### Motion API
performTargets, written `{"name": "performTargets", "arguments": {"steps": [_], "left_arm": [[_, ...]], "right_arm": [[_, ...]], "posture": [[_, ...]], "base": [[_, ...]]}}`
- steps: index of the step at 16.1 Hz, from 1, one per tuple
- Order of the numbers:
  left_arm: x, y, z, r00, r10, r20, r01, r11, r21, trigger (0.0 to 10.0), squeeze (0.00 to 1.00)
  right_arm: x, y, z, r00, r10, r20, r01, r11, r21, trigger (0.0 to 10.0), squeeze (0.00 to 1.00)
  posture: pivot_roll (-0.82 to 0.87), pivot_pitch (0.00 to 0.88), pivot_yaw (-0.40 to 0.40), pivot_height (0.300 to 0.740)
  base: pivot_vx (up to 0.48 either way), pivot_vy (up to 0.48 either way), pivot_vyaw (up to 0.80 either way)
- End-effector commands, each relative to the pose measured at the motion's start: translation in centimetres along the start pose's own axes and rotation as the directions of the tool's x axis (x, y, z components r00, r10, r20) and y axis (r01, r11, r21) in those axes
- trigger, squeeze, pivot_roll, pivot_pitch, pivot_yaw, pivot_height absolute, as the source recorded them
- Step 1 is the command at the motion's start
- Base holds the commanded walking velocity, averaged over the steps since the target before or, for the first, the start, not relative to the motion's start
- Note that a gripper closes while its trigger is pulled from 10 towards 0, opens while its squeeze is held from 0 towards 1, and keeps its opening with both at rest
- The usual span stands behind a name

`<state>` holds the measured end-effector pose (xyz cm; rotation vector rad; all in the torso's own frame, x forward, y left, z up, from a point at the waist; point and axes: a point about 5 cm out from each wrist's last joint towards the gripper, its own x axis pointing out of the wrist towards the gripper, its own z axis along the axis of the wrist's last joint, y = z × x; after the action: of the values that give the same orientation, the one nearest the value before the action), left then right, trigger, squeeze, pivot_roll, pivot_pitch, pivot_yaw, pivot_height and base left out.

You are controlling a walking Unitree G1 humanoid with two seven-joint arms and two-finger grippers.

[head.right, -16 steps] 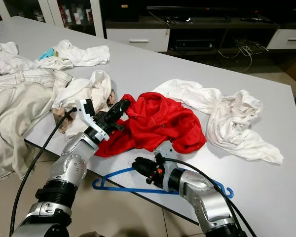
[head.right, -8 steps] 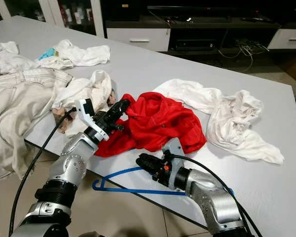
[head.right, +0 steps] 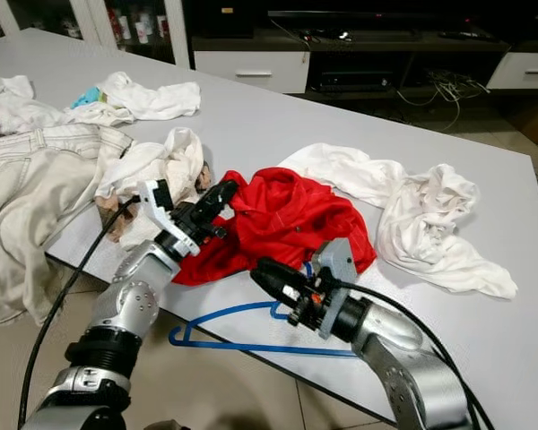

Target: Hang hanger

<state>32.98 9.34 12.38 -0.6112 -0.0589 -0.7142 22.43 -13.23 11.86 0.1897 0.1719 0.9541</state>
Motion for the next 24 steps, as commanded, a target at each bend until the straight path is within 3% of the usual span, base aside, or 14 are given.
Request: {"name": "performTargets", "arguments": {"steps": [1,2,3,8,13,14,18,23,24], "left_arm": [[0.4,-0.2,0.0,1.000,-0.009,-0.014,0.009,1.000,0.012,10.0,0.00],[0.4,-0.2,0.0,1.000,-0.011,-0.016,0.011,1.000,0.012,10.0,0.00],[0.4,-0.2,0.0,1.000,-0.011,-0.016,0.012,1.000,0.013,10.0,0.00],[0.2,-0.1,0.1,1.000,-0.010,-0.020,0.011,1.000,0.018,10.0,0.00],[0.4,-0.1,0.1,1.000,-0.016,-0.023,0.016,1.000,0.018,10.0,0.00],[0.3,-0.1,0.1,1.000,-0.016,-0.023,0.016,1.000,0.018,10.0,0.00],[-0.3,0.0,0.0,0.999,0.002,-0.049,-0.001,0.999,0.034,10.0,0.00],[-1.3,0.5,1.6,0.996,0.001,-0.087,0.014,0.985,0.171,10.0,0.00],[-1.4,0.6,2.0,0.996,0.003,-0.093,0.016,0.980,0.200,10.0,0.00]], "right_arm": [[-0.3,-0.1,0.0,1.000,-0.025,-0.017,0.025,0.999,-0.040,10.0,0.59],[-0.4,-0.2,-0.2,0.998,-0.049,-0.027,0.047,0.995,-0.090,10.0,0.64],[-0.5,-0.3,-0.1,0.997,-0.078,-0.020,0.074,0.987,-0.143,10.0,1.00],[-1.3,0.3,-0.9,0.995,-0.056,-0.080,0.025,0.940,-0.339,10.0,1.00],[-1.8,-0.2,-2.0,0.991,-0.088,-0.099,0.050,0.942,-0.333,10.0,1.00],[-1.8,-0.7,-2.2,0.988,-0.150,-0.018,0.143,0.966,-0.216,10.0,0.00],[-2.3,-1.2,-2.0,0.952,-0.277,0.129,0.288,0.955,-0.073,10.0,0.00],[-2.5,-0.1,-1.9,0.962,-0.251,0.112,0.268,0.946,-0.181,10.0,0.00],[-2.5,0.2,-2.2,0.973,-0.217,0.072,0.227,0.958,-0.174,10.0,0.45]], "posture": [[-0.07,0.000,0.004,0.740],[-0.07,0.000,0.006,0.740],[-0.07,0.000,0.006,0.740],[-0.07,0.000,0.010,0.740],[-0.07,0.000,0.014,0.740],[-0.06,0.000,0.010,0.740],[-0.07,0.000,0.010,0.740],[-0.07,0.000,0.007,0.740],[-0.06,0.000,0.008,0.740]], "base": [[0.000,0.000,0.00],[0.000,0.000,0.00],[0.000,0.000,0.00],[0.000,0.000,0.00],[0.000,0.000,0.00],[0.000,0.000,0.00],[0.000,0.000,0.00],[0.000,0.000,0.00],[0.000,0.000,0.00]]}}
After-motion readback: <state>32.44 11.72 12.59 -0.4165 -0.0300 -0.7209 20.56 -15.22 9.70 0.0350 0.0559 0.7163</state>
